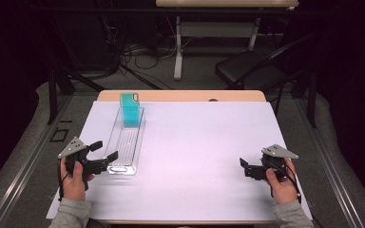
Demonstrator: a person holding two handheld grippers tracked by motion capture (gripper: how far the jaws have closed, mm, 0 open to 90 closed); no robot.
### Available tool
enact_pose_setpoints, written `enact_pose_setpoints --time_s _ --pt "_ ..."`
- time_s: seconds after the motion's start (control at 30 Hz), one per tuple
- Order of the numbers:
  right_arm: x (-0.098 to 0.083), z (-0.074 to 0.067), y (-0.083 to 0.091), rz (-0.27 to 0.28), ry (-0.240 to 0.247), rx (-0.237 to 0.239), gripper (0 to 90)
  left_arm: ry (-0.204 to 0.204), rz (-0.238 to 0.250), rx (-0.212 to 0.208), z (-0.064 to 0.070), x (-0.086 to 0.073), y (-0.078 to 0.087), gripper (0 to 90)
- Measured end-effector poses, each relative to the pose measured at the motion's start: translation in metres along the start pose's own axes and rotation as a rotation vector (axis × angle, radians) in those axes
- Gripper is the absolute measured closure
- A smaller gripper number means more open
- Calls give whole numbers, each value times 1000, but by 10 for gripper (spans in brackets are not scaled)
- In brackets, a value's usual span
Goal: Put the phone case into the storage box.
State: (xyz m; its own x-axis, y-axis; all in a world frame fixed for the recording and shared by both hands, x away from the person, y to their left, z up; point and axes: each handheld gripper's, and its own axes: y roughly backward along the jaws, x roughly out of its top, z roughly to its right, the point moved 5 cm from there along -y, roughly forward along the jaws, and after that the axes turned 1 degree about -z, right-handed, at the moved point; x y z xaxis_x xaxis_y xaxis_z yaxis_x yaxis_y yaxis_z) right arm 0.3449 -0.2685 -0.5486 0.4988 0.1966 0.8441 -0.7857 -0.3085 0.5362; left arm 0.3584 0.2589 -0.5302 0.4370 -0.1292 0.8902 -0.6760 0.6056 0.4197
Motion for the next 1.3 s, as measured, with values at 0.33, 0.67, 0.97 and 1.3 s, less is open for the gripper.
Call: enact_pose_setpoints --time_s 0.33,0.67,0.97,1.3 --pt "-3 -2 -4 -2 1 7 44 1 -9 4 -2 -2 -2 150" --pt "-5 -2 -6 -8 0 7 47 6 -5 7 -3 -3 -2 150" --pt "-7 -3 -8 -16 -1 7 49 10 -6 6 -5 -4 -1 151" --pt "-9 -3 -10 -21 7 8 49 16 -2 14 -7 -4 0 151"
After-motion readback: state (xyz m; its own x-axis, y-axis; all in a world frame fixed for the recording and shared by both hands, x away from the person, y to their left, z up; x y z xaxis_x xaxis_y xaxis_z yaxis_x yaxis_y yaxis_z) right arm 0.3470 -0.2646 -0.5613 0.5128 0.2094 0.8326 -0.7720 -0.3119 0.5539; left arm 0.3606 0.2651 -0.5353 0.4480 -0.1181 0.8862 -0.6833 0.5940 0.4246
